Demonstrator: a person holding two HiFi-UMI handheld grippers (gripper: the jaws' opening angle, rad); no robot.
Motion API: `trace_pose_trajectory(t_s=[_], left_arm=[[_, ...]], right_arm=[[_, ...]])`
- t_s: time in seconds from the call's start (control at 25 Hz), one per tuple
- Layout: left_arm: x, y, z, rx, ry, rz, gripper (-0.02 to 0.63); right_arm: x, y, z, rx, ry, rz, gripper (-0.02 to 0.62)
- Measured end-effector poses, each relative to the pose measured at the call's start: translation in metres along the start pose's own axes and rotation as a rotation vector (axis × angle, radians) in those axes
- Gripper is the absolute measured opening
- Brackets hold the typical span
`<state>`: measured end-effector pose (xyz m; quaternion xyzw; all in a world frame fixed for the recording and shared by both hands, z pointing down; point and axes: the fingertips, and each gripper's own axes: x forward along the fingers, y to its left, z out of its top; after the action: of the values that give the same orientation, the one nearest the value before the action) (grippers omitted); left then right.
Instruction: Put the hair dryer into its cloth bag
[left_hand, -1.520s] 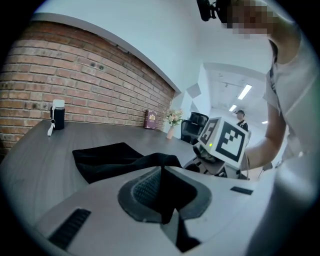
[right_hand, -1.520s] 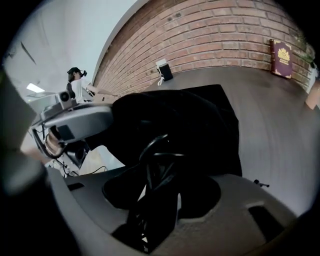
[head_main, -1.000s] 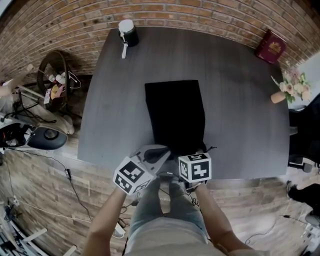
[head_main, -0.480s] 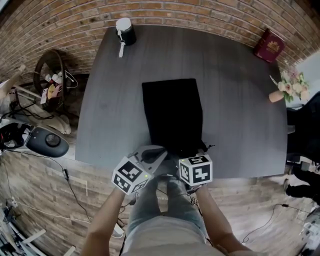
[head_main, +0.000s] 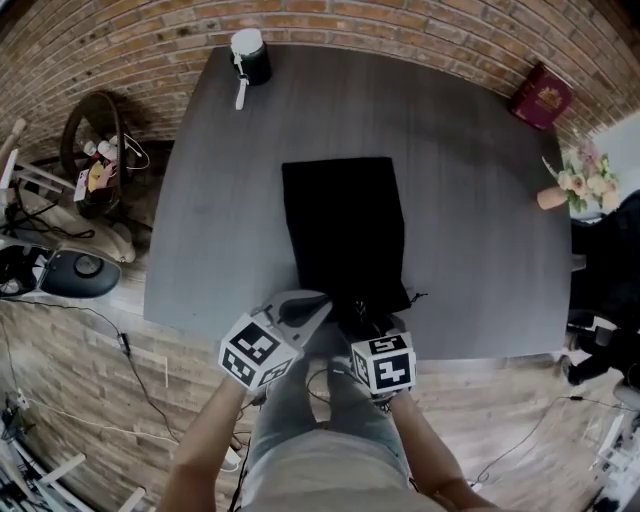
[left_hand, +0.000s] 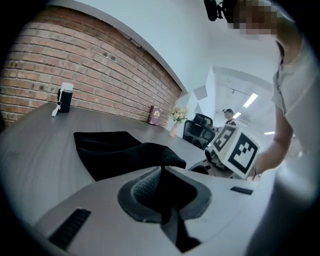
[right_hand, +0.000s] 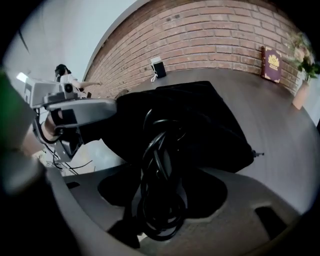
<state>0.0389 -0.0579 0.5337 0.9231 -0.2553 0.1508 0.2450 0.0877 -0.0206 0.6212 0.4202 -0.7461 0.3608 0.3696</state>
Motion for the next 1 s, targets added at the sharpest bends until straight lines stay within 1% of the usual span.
trace_pose_trajectory(t_s=[0.04,0.12,0.2,0.36,0.52,0.76,1.0], left_arm=[[0.001,0.0,0.0,0.0,-0.001,-0.002,0.017],[0.001,0.0,0.001,-0.001,-0.005,-0.003,0.017],[0.001,0.001,0.002,-0.008,-0.012,-0.001,0.017],[0.003,-0.002,0.002,-0.021,-0.016,0.001,0.017],[0.002,-0.004,0.001,-0.018,-0.008,0.001,0.017],[0.001,-0.008,0.003,-0.012,-0.015,-0.007,0.017],[0.0,-0.009,0.007,-0.007,-0.025,-0.007,0.017]], right_arm=[[0.002,-0.002,0.001,-0.018,0.001,-0.022,0.246],[0.005,-0.002,0.003,-0.049,0.009,-0.044,0.238],[0.007,-0.001,0.004,-0.067,0.021,-0.045,0.217],[0.004,-0.005,0.004,-0.027,0.005,-0.015,0.192],[-0.002,-0.002,0.008,0.015,-0.063,0.033,0.186],[-0.01,0.004,0.018,0.081,-0.179,0.048,0.181],[-0.006,0.005,0.032,0.08,-0.176,0.053,0.181]])
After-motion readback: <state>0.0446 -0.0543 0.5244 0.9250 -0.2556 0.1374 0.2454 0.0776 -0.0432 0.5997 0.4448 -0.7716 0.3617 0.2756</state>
